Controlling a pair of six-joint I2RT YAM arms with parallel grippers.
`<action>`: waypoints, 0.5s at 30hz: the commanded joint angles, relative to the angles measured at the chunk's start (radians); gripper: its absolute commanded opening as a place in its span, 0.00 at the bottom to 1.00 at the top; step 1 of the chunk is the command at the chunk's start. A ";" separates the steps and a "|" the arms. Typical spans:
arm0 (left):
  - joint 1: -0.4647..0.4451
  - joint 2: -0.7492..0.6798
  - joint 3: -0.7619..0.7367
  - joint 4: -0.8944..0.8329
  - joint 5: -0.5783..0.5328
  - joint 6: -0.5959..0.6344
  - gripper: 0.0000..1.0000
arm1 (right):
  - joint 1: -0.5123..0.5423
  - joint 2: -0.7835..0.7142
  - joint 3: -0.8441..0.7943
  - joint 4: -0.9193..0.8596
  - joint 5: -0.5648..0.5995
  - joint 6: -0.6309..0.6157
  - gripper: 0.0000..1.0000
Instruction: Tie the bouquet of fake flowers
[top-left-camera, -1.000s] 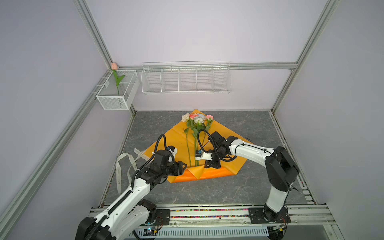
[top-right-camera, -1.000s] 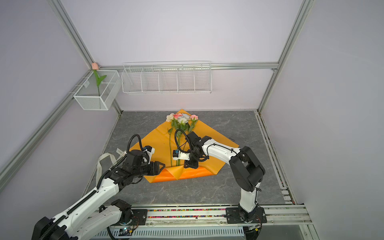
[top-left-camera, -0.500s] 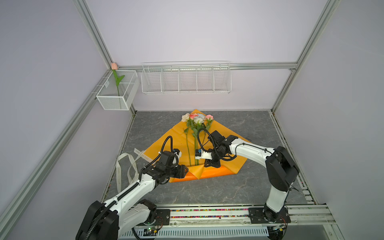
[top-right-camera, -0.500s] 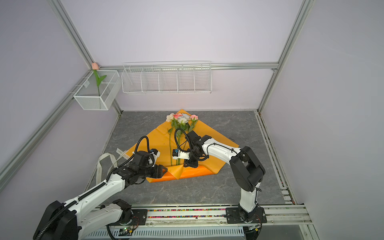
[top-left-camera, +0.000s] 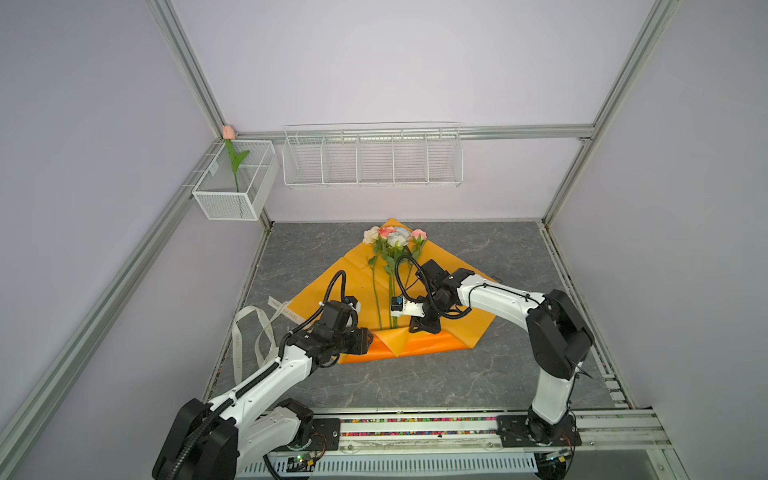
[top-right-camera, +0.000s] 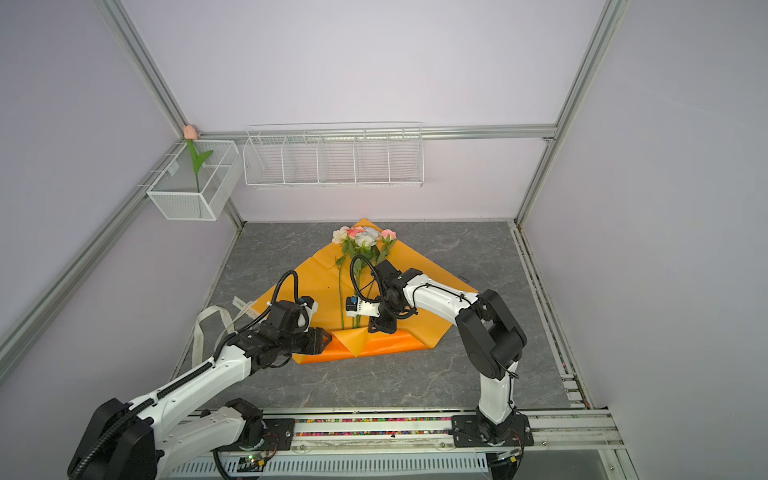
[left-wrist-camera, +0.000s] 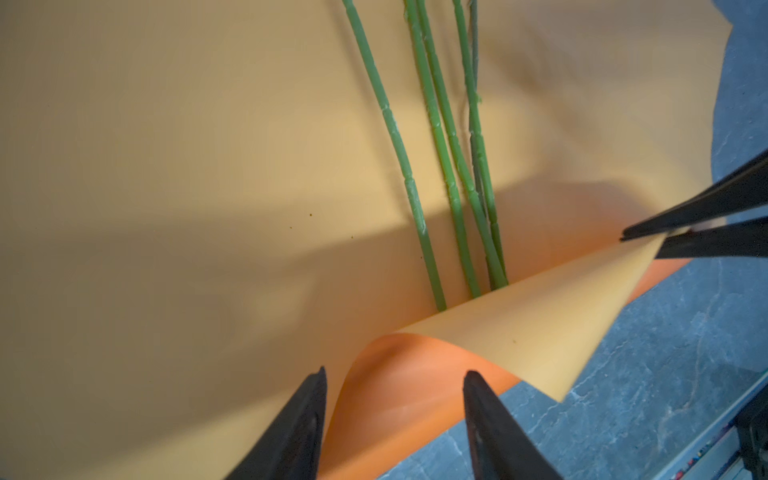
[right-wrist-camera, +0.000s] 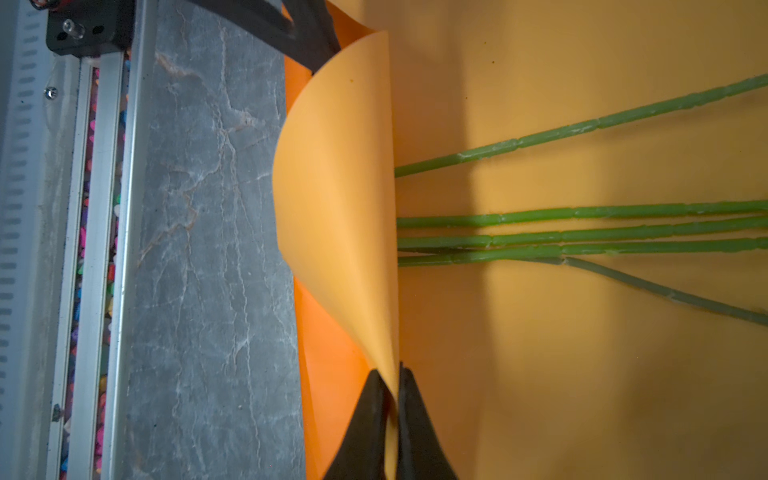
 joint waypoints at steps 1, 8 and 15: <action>-0.006 0.035 0.033 0.016 0.003 0.021 0.54 | -0.006 0.016 0.018 -0.019 -0.035 -0.030 0.12; -0.007 0.066 0.060 0.075 -0.010 0.078 0.56 | -0.006 0.016 0.021 -0.024 -0.051 -0.029 0.13; -0.007 0.098 0.056 0.138 0.068 0.140 0.63 | -0.005 0.017 0.020 -0.030 -0.050 -0.030 0.14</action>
